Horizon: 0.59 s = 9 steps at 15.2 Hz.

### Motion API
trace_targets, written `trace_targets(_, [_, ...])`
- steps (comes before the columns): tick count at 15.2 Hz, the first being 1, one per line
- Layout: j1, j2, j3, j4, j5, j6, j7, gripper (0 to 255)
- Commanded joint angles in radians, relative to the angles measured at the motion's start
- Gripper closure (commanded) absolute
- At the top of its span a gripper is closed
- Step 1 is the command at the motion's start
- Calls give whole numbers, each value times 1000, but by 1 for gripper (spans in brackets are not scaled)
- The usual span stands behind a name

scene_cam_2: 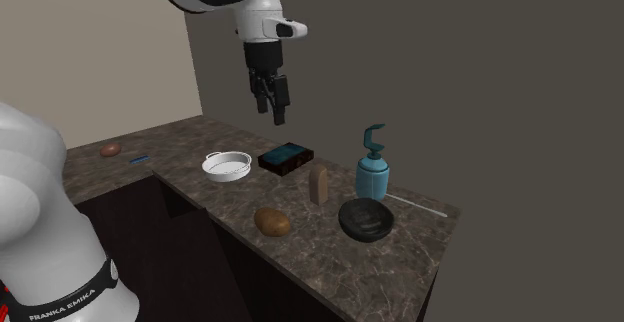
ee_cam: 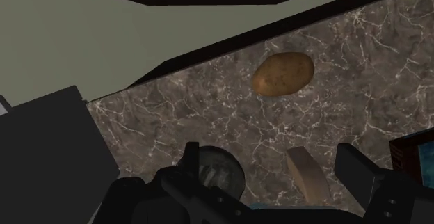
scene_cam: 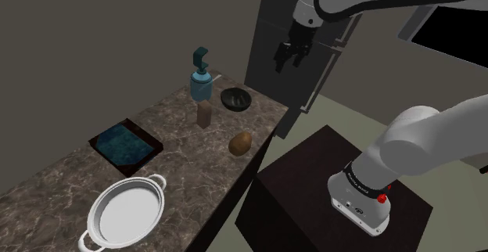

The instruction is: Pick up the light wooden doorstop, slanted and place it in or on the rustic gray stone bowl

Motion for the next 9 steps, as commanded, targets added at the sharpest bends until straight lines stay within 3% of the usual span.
trace_targets(1, [6, 74, 14, 10, 2, 70, 12, 0])
trace_targets(9, [25, 367, 71, 98, -19, 287, 77, 0])
